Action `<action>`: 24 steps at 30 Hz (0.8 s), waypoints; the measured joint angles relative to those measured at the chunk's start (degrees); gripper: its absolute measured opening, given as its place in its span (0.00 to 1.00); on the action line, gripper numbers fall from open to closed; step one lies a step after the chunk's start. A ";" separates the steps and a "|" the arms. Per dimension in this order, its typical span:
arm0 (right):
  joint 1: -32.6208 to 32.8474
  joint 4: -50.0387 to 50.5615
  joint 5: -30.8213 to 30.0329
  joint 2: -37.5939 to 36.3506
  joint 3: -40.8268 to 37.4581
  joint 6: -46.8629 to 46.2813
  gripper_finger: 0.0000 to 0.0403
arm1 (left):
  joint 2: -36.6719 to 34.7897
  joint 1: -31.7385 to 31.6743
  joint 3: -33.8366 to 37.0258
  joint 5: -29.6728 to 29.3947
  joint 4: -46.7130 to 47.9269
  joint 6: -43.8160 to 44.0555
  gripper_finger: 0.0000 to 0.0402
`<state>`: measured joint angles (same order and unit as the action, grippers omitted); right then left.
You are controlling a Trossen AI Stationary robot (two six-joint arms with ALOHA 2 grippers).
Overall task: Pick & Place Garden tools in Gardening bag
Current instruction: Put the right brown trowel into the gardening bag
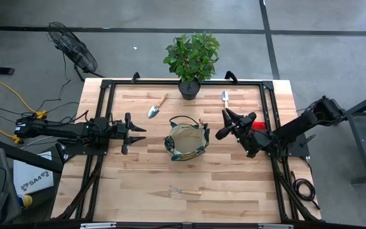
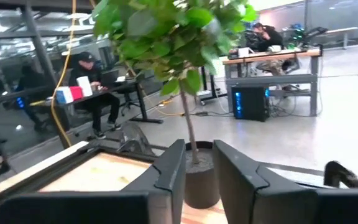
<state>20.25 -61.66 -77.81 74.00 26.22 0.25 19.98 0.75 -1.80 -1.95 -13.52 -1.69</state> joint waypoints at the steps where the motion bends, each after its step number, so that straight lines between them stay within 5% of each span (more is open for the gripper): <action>1: 0.00 0.05 -0.59 -0.50 0.00 0.00 0.21 | -0.02 -0.01 0.00 -0.04 0.00 0.00 0.34; 14: -1.29 0.15 -8.30 -4.13 0.11 3.09 0.55 | 0.00 0.00 0.00 -0.14 0.00 0.07 0.34; 24: -2.20 -0.93 -12.23 -4.29 6.37 16.18 0.58 | -0.01 0.00 0.00 -0.16 -0.02 0.07 0.34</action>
<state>18.05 -62.60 -90.04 69.71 32.59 16.43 19.98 0.75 -1.80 -2.11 -13.54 -1.63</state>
